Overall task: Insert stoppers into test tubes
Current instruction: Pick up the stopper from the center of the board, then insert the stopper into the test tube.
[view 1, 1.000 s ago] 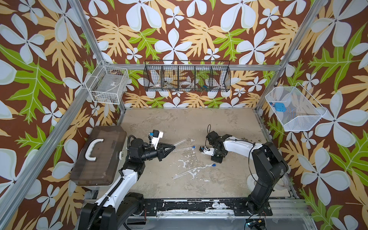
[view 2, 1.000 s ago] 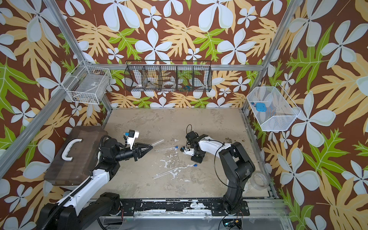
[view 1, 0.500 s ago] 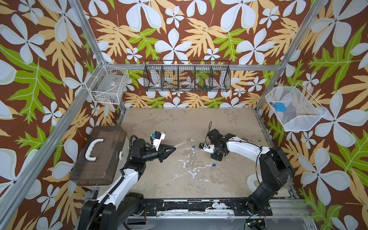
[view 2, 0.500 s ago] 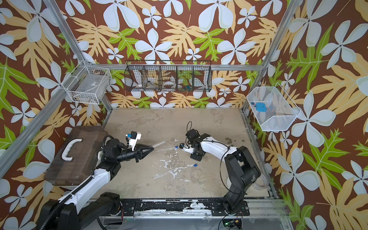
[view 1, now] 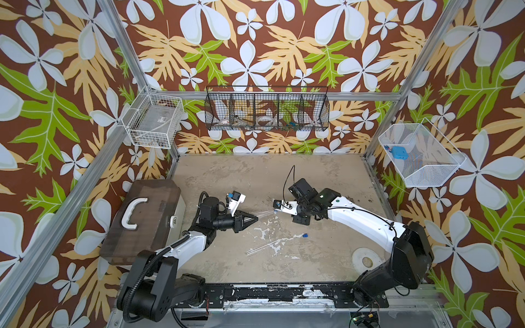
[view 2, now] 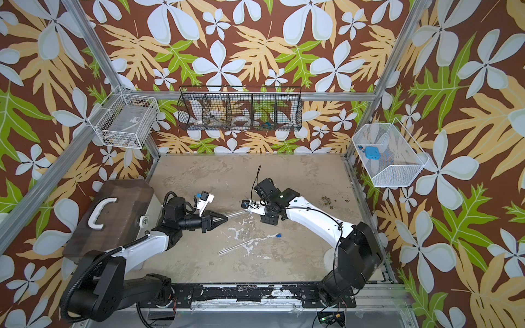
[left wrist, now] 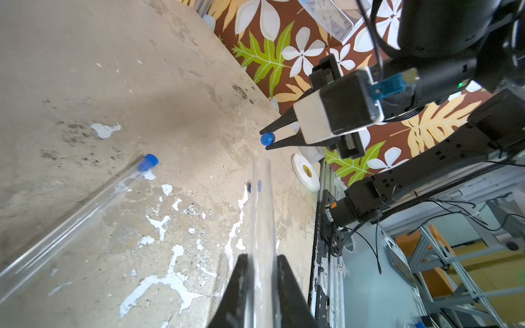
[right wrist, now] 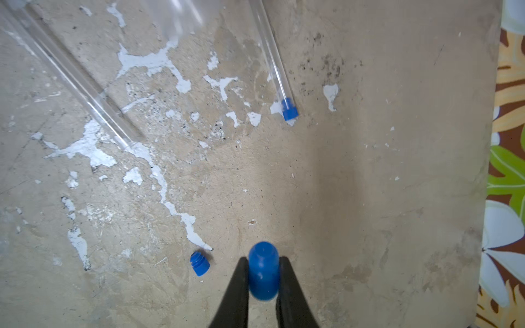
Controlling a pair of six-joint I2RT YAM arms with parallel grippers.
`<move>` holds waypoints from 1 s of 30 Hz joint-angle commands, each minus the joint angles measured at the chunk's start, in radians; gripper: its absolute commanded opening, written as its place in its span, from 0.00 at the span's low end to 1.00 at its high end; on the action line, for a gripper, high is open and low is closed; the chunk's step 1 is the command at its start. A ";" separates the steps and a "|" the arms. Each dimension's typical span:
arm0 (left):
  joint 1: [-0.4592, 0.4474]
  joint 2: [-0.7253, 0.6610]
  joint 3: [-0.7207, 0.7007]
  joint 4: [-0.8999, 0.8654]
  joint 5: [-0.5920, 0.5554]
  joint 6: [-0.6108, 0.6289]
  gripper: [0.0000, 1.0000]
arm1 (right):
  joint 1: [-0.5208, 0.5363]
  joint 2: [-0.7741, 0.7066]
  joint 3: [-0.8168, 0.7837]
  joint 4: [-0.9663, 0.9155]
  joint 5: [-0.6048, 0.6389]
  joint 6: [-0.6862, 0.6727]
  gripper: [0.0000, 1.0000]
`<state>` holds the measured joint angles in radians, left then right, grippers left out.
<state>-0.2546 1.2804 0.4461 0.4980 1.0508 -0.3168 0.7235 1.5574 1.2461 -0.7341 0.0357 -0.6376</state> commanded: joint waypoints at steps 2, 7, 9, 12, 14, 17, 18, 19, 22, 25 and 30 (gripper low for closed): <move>-0.015 0.013 0.014 0.046 0.068 -0.003 0.00 | 0.039 -0.026 0.006 -0.018 -0.001 -0.042 0.17; -0.024 0.035 0.020 0.026 0.120 0.027 0.00 | 0.060 -0.065 -0.013 -0.002 -0.055 -0.055 0.17; -0.037 0.037 0.024 -0.001 0.125 0.056 0.00 | 0.065 -0.072 -0.016 -0.002 -0.064 -0.061 0.17; -0.052 0.036 0.040 -0.070 0.099 0.114 0.00 | 0.074 -0.074 -0.020 -0.001 -0.077 -0.063 0.17; -0.060 0.036 0.046 -0.082 0.094 0.124 0.00 | 0.086 -0.069 -0.023 -0.001 -0.084 -0.066 0.17; -0.064 0.042 0.049 -0.081 0.094 0.120 0.00 | 0.097 -0.057 -0.020 -0.001 -0.090 -0.065 0.17; -0.066 0.043 0.049 -0.081 0.094 0.122 0.00 | 0.100 -0.053 -0.019 -0.001 -0.092 -0.066 0.17; -0.066 0.046 0.049 -0.082 0.092 0.123 0.00 | 0.100 -0.051 -0.018 -0.003 -0.093 -0.066 0.17; -0.068 0.048 0.049 -0.085 0.091 0.127 0.00 | 0.103 -0.049 -0.019 -0.001 -0.103 -0.066 0.16; -0.069 0.048 0.054 -0.101 0.085 0.146 0.00 | 0.107 -0.048 -0.020 0.000 -0.110 -0.065 0.16; -0.071 0.051 0.059 -0.113 0.077 0.156 0.00 | 0.111 -0.045 -0.019 -0.002 -0.114 -0.068 0.16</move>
<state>-0.3225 1.3300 0.4973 0.3931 1.1263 -0.1806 0.8318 1.5105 1.2247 -0.7330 -0.0601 -0.7074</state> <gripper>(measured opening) 0.175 0.167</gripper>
